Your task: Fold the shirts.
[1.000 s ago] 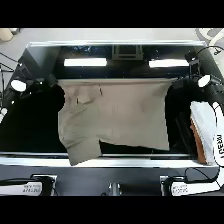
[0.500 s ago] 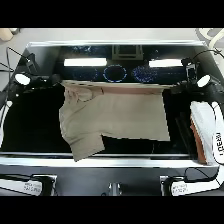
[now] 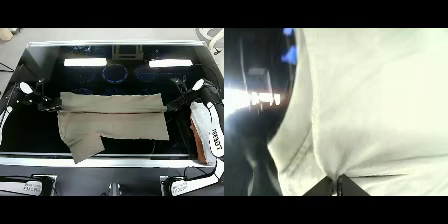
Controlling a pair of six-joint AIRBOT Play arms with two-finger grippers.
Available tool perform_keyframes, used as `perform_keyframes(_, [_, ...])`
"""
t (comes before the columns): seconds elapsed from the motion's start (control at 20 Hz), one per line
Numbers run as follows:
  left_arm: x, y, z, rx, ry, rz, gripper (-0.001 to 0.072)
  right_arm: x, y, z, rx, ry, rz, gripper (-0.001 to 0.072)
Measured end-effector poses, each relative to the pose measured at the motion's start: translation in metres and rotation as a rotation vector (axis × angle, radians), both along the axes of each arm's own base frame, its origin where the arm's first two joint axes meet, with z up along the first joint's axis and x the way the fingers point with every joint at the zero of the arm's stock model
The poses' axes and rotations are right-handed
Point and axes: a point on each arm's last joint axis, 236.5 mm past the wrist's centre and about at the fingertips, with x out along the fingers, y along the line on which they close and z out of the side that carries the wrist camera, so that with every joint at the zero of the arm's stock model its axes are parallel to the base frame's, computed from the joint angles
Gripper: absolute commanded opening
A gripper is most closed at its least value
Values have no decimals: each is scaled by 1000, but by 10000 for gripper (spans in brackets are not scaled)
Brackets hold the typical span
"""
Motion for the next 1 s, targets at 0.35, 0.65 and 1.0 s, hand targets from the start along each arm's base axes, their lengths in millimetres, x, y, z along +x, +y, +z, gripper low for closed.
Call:
perform_keyframes(0.35, [-28, 15, 19, -27, 75, 28, 397, -19, -3, 27, -3, 48, 14, 484])
perform_keyframes(0.65, [-141, 0, -8, -105, 227, 29, 400, -91, -10, 11, 95, 268, -55, 408])
perform_keyframes(1.0, [-201, -53, -34, -237, 247, 26, 400, -112, 9, 7, 184, 330, -70, 409])
